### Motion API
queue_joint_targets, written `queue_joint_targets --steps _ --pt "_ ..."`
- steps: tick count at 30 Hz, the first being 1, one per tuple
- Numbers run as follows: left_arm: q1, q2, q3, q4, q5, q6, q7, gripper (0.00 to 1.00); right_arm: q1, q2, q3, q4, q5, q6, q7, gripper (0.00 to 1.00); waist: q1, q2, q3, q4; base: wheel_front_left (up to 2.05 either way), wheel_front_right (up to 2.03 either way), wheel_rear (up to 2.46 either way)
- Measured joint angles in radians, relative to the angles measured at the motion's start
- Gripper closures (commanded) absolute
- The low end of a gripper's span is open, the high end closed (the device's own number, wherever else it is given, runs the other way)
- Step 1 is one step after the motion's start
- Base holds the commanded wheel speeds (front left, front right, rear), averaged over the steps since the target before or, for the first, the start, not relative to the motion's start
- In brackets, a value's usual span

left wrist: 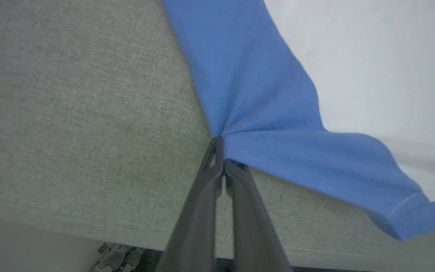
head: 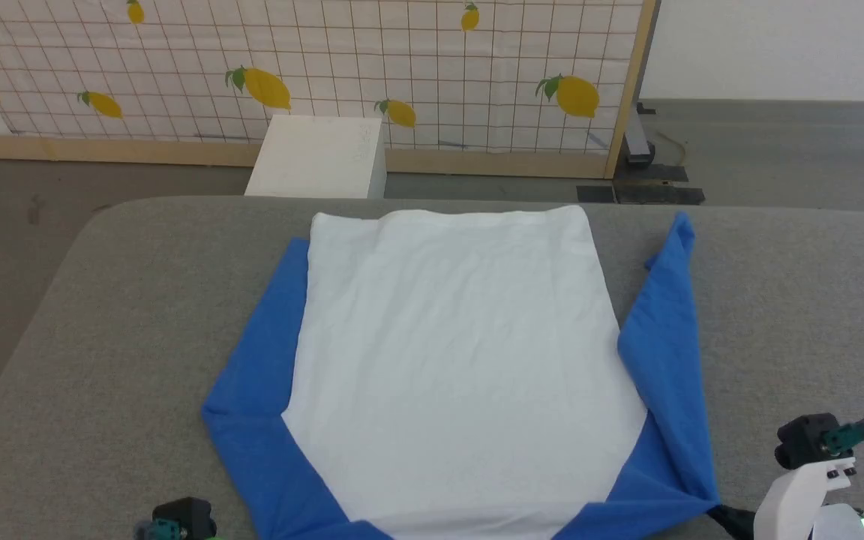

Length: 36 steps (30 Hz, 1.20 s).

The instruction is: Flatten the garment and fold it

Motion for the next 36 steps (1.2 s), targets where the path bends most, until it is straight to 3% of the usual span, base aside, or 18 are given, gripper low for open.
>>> queue_joint_targets --steps 6,10,11,12,13,14,15,22,29,33,36 --pt "0.009 0.013 -0.022 -0.007 0.01 0.027 0.046 1.0 0.017 -0.015 0.043 -0.091 -0.109 0.0 0.107 1.0 0.0001 0.0 0.012 0.002 0.0 0.0 0.0" --pt "0.002 0.006 -0.026 0.002 0.012 0.036 0.05 1.0 0.017 0.016 0.095 -0.083 -0.116 0.0 0.127 1.0 0.0 0.0 0.032 0.003 0.0 0.0 0.0" --pt "-0.001 0.005 -0.026 0.006 0.012 0.036 0.049 0.92 0.017 0.021 0.102 -0.076 -0.119 0.0 0.127 1.0 0.0001 0.0 0.035 0.004 0.0 0.0 0.0" --pt "-0.006 0.003 -0.025 0.013 0.01 0.036 0.049 0.59 0.016 0.022 0.115 -0.068 -0.129 0.0 0.13 1.0 0.0 0.0 0.04 0.004 0.0 0.0 0.0" --pt "-0.01 0.002 -0.024 0.018 0.01 0.036 0.048 0.01 0.016 0.024 0.123 -0.062 -0.132 0.0 0.13 0.99 0.0001 0.0 0.044 0.005 0.0 0.0 0.0" --pt "-0.013 0.002 -0.024 0.021 0.01 0.036 0.048 0.0 0.015 0.029 0.124 -0.06 -0.131 0.0 0.124 0.07 0.0001 0.0 0.047 0.005 0.0 0.0 0.0" --pt "-0.017 0.002 -0.023 0.024 0.007 0.036 0.051 0.0 0.013 0.033 0.127 -0.058 -0.131 0.0 0.117 0.0 0.0001 0.0 0.051 0.006 0.0 0.0 0.0" --pt "-0.007 0.033 0.017 -0.018 -0.01 0.072 0.106 0.0 -0.004 0.011 0.085 -0.084 -0.1 0.0 0.138 0.0 0.0001 0.0 0.047 -0.003 0.0 0.0 0.0" --pt "0.041 0.083 0.101 -0.142 -0.042 0.132 0.142 0.0 -0.009 0.003 -0.108 -0.191 -0.055 0.0 0.197 0.0 0.0001 0.0 0.043 -0.007 0.0 0.0 0.0" --pt "0.055 0.103 0.138 -0.199 -0.047 0.151 0.138 0.0 -0.078 0.011 -0.22 -0.229 -0.088 0.0 0.184 0.0 0.0001 0.0 0.056 -0.01 0.0 0.0 0.0" --pt "0.05 0.104 0.18 -0.251 -0.031 0.161 0.045 0.0 -0.163 0.046 -0.283 -0.223 -0.12 0.0 0.147 0.0 0.0001 0.0 0.072 -0.01 0.0 0.0 0.0"
